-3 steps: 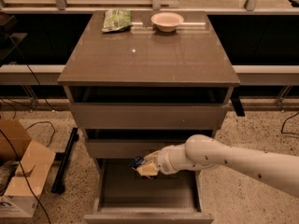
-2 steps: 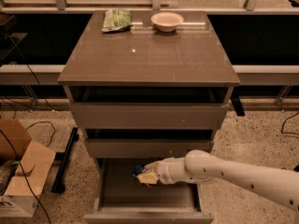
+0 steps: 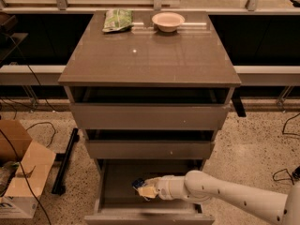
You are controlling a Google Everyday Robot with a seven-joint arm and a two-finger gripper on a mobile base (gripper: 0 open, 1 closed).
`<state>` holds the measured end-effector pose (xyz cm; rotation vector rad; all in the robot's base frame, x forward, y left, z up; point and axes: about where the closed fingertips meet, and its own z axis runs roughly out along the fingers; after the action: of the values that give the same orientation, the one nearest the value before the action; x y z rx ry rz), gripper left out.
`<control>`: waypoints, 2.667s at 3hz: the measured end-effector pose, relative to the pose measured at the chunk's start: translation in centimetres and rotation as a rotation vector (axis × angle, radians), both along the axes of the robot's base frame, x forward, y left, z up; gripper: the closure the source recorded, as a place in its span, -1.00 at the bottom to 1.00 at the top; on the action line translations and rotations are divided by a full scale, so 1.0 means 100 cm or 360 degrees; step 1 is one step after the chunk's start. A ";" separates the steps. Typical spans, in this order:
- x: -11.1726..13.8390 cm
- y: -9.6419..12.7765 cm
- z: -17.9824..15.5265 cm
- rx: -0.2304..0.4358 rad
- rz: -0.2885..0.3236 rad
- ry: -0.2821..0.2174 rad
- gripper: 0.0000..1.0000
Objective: Place rxbar blueberry into bottom drawer
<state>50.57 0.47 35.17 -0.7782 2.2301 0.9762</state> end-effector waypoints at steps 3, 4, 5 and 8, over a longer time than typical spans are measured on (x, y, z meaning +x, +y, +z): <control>0.027 0.009 -0.049 -0.0230 -0.0052 -0.0076 1.00; 0.041 0.007 -0.090 -0.0312 -0.0107 -0.0045 0.75; 0.047 0.003 -0.144 -0.0294 -0.0197 0.0042 0.13; 0.045 0.008 -0.142 -0.0292 -0.0181 0.0042 -1.00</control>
Offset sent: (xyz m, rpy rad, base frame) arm 0.0362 0.0095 -0.0538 -0.2123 -0.1040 -0.0683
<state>55.04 1.23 20.99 -0.7113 2.3828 0.7394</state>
